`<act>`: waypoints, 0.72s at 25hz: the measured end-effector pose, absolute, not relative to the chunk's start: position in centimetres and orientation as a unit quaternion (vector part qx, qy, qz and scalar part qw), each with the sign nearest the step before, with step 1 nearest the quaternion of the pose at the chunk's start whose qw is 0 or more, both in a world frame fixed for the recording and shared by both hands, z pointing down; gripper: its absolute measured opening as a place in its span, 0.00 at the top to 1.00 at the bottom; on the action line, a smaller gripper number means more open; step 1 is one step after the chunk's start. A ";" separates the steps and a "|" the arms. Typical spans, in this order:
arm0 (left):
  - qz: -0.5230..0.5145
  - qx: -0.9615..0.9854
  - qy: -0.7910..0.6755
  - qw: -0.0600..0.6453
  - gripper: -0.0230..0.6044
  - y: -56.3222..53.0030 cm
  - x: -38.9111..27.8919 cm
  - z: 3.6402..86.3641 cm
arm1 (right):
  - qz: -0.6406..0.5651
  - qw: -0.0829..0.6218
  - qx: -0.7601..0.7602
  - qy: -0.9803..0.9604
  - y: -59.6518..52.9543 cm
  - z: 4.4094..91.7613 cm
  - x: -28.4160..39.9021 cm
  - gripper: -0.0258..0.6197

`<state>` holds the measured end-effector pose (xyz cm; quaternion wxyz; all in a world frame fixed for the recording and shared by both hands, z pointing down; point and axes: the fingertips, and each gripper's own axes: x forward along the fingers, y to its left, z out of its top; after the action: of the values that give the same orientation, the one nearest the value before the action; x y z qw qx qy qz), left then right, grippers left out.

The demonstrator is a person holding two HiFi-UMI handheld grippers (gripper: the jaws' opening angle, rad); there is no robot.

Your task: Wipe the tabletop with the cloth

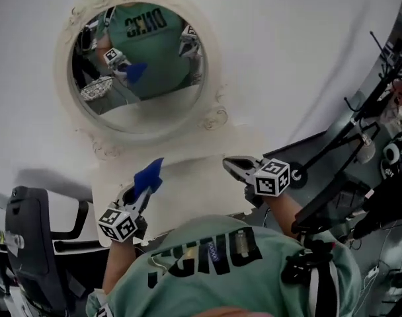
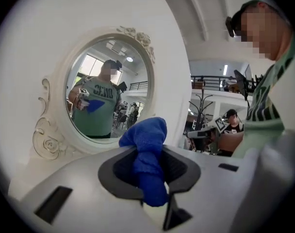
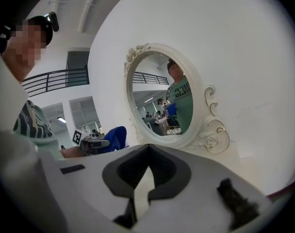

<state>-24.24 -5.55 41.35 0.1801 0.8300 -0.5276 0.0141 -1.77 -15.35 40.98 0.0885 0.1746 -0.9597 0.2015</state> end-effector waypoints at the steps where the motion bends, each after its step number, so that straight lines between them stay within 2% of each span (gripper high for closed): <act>1: 0.003 0.829 -0.531 0.178 0.80 -5.5 -24.3 40.6 | 0.199 0.086 0.174 -0.960 -15.5 40.6 -1.5 0.94; 18: -0.022 0.809 -0.559 0.182 0.80 -6.4 -21.8 39.5 | 0.167 0.129 0.149 -0.966 -19.6 41.2 -0.6 0.94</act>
<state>-21.84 -6.42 39.47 0.1817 0.8090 -0.5585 -0.0224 -0.58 -19.64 41.23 0.1293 0.1494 -0.9660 0.1666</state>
